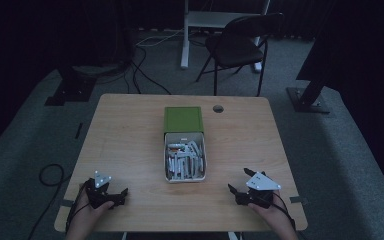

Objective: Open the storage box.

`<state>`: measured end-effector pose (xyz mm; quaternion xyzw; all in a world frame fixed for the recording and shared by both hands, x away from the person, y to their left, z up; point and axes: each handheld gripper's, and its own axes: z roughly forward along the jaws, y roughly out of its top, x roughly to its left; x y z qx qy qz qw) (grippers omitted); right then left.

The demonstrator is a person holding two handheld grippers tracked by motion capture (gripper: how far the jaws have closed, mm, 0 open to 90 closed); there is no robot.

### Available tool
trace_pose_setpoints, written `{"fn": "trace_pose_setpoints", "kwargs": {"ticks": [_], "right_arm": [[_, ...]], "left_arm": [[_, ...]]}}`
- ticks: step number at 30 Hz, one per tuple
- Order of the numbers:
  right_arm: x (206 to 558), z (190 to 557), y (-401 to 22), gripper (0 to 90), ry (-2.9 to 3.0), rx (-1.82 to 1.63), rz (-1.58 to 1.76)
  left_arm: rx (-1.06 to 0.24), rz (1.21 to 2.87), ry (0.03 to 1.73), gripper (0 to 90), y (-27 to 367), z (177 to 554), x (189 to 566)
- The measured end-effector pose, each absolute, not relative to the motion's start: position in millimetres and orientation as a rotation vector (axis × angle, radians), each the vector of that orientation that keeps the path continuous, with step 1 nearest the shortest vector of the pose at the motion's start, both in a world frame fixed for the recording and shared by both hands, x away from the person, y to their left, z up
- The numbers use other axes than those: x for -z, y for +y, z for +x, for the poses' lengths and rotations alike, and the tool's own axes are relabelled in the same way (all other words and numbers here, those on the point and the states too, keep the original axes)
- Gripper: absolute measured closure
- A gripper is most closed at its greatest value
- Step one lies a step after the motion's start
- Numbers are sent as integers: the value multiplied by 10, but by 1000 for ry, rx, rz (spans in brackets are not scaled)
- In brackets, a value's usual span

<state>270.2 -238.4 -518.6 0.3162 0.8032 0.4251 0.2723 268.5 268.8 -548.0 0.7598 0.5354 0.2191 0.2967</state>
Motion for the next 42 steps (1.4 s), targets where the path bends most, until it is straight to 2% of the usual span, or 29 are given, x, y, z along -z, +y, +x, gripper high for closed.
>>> {"fn": "trace_pose_setpoints", "kwargs": {"ticks": [3, 24, 42], "right_arm": [[5233, 2705, -2442, 137, 2187, -1140, 856], [5379, 2791, -2886, 170, 2320, -1074, 920], [5508, 2859, -2899, 143, 2354, -1006, 968]], "left_arm": [[-583, 2020, 1423, 13, 2688, 2685, 5480], [-585, 2025, 1420, 13, 2691, 2686, 5479], [-585, 2026, 1420, 13, 2691, 2685, 5480]]}}
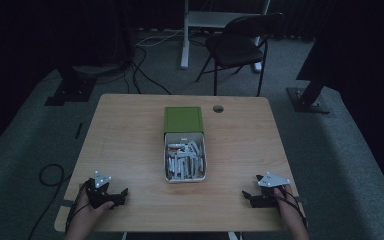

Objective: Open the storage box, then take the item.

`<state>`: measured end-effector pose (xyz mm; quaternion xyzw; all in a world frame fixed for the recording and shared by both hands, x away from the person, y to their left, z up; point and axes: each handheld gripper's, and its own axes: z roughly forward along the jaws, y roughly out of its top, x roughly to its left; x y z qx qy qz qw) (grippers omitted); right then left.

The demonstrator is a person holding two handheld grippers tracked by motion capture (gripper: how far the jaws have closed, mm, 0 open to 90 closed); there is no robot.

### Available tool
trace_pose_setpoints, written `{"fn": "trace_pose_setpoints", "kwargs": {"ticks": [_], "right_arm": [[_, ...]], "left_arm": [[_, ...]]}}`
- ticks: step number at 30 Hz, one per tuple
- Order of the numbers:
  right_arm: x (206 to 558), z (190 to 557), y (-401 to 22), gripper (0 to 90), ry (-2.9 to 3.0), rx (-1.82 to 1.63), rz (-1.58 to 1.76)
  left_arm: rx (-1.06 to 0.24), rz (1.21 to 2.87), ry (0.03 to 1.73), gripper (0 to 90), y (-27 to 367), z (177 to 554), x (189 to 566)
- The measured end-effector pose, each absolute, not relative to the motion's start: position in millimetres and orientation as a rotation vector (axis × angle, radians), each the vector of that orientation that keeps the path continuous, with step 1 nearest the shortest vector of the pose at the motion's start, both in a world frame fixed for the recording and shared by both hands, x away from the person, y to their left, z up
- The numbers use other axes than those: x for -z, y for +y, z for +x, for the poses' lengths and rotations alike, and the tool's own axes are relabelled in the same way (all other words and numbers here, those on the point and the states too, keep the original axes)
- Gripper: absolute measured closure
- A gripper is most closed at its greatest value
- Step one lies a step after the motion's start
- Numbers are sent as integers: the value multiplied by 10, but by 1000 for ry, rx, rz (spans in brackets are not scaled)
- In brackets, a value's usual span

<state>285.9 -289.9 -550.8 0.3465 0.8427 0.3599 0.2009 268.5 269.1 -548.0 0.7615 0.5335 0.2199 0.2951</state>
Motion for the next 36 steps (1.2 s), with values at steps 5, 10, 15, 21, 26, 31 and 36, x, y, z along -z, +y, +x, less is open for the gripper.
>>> {"fn": "trace_pose_setpoints", "kwargs": {"ticks": [5, 10, 15, 21, 26, 31, 36], "right_arm": [[5510, 2868, -2905, 136, 2359, -1005, 987], [5513, 2858, -2904, 120, 2367, -1009, 1027], [5517, 2851, -2906, 121, 2352, -1009, 1125], [5518, 2856, -2910, 119, 2354, -1010, 1136], [5518, 2855, -2909, 119, 2354, -1010, 1137], [5518, 2855, -2909, 120, 2354, -1010, 1137], [5518, 2856, -2910, 119, 2353, -1011, 1137]], "left_arm": [[-585, 2026, 1420, 13, 2690, 2684, 5480], [-585, 2027, 1420, 13, 2691, 2685, 5480], [-584, 2025, 1420, 13, 2691, 2684, 5480], [-582, 2032, 1412, 13, 2697, 2688, 5479], [-577, 2040, 1400, 13, 2706, 2694, 5479], [-572, 2048, 1386, 14, 2711, 2695, 5478], [-560, 2061, 1355, 14, 2727, 2696, 5478]]}}
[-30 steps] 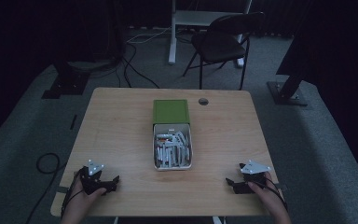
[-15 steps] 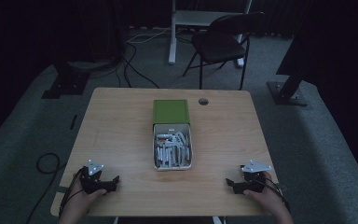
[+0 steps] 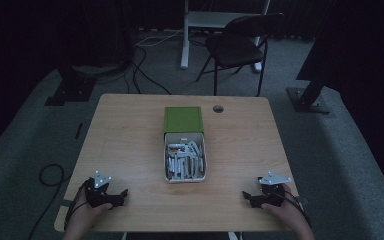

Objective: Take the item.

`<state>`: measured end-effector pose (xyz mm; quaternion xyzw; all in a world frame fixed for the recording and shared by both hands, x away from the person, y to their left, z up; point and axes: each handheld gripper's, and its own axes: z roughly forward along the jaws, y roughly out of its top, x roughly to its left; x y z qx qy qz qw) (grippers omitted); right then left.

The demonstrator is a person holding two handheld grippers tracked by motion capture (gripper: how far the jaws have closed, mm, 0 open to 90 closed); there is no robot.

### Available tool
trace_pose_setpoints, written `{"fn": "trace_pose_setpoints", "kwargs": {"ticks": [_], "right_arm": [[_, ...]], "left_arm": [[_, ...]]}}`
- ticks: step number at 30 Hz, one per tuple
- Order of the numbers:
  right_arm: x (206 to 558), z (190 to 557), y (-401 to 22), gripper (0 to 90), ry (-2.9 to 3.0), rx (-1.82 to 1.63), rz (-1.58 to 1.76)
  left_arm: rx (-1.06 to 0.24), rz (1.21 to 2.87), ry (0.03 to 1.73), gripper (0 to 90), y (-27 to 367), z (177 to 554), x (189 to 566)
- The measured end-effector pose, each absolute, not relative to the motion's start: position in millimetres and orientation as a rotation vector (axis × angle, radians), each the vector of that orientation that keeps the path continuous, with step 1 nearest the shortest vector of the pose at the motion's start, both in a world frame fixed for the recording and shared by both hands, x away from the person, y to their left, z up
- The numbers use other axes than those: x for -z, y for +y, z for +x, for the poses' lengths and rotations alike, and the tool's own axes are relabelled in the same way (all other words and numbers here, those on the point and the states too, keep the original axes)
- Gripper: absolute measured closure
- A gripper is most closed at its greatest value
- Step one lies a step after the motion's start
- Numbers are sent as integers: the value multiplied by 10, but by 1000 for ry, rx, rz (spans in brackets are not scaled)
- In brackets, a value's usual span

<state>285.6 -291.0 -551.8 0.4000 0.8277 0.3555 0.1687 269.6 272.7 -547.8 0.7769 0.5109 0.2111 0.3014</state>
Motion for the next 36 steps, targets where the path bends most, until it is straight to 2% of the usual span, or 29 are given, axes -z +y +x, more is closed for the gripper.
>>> {"fn": "trace_pose_setpoints", "kwargs": {"ticks": [9, 16, 36], "right_arm": [[5516, 2857, -2909, 119, 2353, -1011, 1139], [5518, 2856, -2909, 119, 2353, -1011, 1137], [5519, 2855, -2910, 122, 2353, -1012, 1130]], "left_arm": [[-581, 2059, 1355, 14, 2720, 2693, 5472], [-532, 2065, 1340, 14, 2682, 2703, 5450], [-524, 2043, 1262, 14, 2536, 2723, 5129]]}}
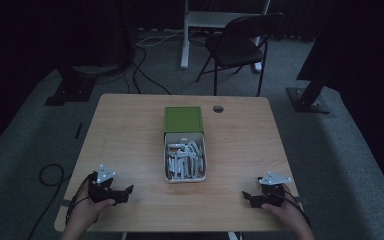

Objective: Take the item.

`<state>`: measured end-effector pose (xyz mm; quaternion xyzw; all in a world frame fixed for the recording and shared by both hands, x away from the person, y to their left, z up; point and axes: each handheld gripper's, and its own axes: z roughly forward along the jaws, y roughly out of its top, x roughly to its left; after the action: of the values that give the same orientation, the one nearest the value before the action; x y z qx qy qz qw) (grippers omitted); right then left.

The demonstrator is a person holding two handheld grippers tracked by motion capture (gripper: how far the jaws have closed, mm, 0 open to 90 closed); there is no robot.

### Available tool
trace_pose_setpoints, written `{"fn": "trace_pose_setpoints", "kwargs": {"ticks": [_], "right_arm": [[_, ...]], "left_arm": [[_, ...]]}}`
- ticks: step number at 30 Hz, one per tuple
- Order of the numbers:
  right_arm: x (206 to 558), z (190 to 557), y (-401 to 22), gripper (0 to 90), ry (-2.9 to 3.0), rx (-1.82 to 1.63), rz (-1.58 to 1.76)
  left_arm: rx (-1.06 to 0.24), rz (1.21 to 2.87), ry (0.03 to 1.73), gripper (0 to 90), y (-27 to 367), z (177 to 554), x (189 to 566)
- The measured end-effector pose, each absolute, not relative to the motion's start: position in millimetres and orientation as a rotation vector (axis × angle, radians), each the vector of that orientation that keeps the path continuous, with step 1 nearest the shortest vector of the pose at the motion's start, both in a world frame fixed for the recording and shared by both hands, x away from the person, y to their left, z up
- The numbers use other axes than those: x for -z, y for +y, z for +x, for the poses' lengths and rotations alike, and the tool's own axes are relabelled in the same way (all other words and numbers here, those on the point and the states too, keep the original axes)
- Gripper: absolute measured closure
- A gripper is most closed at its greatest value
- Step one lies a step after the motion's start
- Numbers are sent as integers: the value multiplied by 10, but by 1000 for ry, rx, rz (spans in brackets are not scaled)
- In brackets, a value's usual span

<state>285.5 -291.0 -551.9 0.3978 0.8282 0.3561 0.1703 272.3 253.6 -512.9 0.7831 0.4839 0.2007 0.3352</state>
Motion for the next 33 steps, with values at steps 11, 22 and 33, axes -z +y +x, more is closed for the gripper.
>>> {"fn": "trace_pose_setpoints", "kwargs": {"ticks": [11, 22, 33], "right_arm": [[5519, 2854, -2909, 122, 2354, -1012, 1133], [5519, 2855, -2910, 122, 2354, -1011, 1133], [5519, 2854, -2910, 122, 2354, -1011, 1133]], "left_arm": [[-511, 2000, 1203, 15, 2416, 2775, 4862], [-516, 1973, 1116, 15, 2195, 2871, 4557], [-511, 1965, 1057, 16, 2009, 2923, 4403]]}}
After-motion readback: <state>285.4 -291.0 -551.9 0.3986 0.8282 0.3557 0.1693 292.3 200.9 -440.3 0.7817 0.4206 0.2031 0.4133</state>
